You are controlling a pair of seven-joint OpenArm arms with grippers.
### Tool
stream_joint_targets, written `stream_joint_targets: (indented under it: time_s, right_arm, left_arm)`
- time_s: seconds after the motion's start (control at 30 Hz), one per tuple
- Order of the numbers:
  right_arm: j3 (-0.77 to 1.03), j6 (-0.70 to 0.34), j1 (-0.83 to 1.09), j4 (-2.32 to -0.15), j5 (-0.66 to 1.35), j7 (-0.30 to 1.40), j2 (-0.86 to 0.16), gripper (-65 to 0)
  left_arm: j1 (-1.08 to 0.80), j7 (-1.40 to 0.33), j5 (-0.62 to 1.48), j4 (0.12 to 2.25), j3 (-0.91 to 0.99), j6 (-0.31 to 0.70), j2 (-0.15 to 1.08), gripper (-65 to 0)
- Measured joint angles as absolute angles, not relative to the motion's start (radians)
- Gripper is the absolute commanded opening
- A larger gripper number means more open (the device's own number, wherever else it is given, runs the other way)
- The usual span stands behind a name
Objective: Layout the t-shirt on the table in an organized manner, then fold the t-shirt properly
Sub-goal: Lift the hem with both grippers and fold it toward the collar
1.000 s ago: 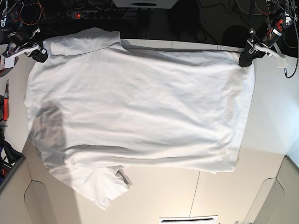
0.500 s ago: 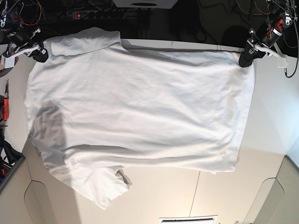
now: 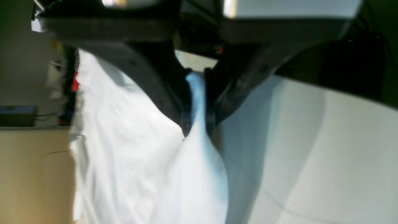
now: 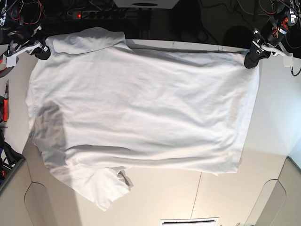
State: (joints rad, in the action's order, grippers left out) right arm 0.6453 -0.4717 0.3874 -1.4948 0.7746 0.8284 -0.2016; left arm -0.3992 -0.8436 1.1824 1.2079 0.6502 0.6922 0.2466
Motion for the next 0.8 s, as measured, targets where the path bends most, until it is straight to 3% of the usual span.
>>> stream_joint_targets:
  time_s: [0.43, 0.8]
  right_arm:
    - [0.701, -0.480, 0.523, -1.683, 0.793, 0.878, -0.197, -65.0]
    - [0.714, -0.539, 0.518, -1.726, 0.908, 0.888, -0.166, -65.0]
  left_arm:
    - [-0.456, -1.034, 1.364, 1.208, 0.831, 0.693, 0.245, -65.0]
    - [-0.453, -1.028, 1.411, 1.208, 0.844, 0.693, 0.247, -65.0]
